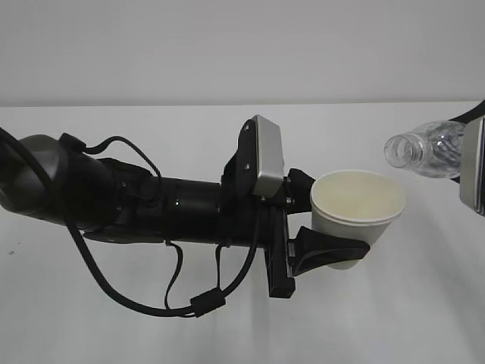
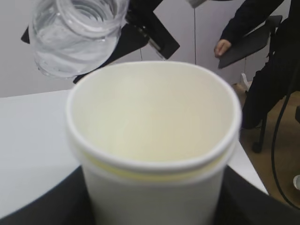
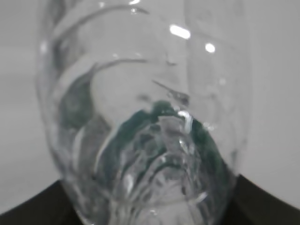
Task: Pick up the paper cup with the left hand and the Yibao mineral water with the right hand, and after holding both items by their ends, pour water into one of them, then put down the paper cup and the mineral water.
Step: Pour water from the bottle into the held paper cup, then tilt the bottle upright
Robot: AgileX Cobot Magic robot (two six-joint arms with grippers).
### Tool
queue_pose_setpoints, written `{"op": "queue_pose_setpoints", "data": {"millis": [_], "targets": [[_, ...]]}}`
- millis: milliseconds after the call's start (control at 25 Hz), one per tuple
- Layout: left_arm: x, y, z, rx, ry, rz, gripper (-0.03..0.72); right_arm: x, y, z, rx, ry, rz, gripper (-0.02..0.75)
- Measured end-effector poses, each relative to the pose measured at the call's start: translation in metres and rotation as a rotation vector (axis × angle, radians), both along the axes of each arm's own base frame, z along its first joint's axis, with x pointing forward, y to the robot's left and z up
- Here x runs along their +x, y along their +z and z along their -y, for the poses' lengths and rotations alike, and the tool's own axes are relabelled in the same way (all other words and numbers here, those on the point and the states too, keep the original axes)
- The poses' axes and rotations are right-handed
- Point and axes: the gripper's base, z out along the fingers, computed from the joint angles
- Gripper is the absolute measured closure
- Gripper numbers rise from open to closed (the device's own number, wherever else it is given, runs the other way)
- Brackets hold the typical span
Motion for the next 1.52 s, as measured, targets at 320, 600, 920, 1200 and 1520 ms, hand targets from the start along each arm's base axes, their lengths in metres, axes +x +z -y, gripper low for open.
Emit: {"op": "queue_pose_setpoints", "data": {"millis": [320, 600, 920, 1200, 1520], "targets": [[0.0, -0.001, 0.0, 0.008, 0.005, 0.0, 0.27, -0.003, 0.005, 0.0, -0.015, 0.012, 0.026, 0.303], [-0.001, -0.001, 0.001, 0.008, -0.001, 0.0, 0.27, -0.004, 0.007, 0.0, -0.023, 0.016, 0.035, 0.303], [-0.003, 0.0, 0.003, 0.004, -0.01, 0.0, 0.27, -0.005, 0.007, -0.004, -0.071, 0.057, 0.04, 0.303], [-0.005, 0.0, 0.004, 0.002, -0.015, -0.002, 0.27, -0.005, 0.007, -0.013, -0.098, 0.07, 0.046, 0.304], [-0.005, 0.0, 0.004, 0.003, -0.018, -0.003, 0.27, -0.005, 0.007, -0.011, -0.108, 0.048, 0.049, 0.304]]}}
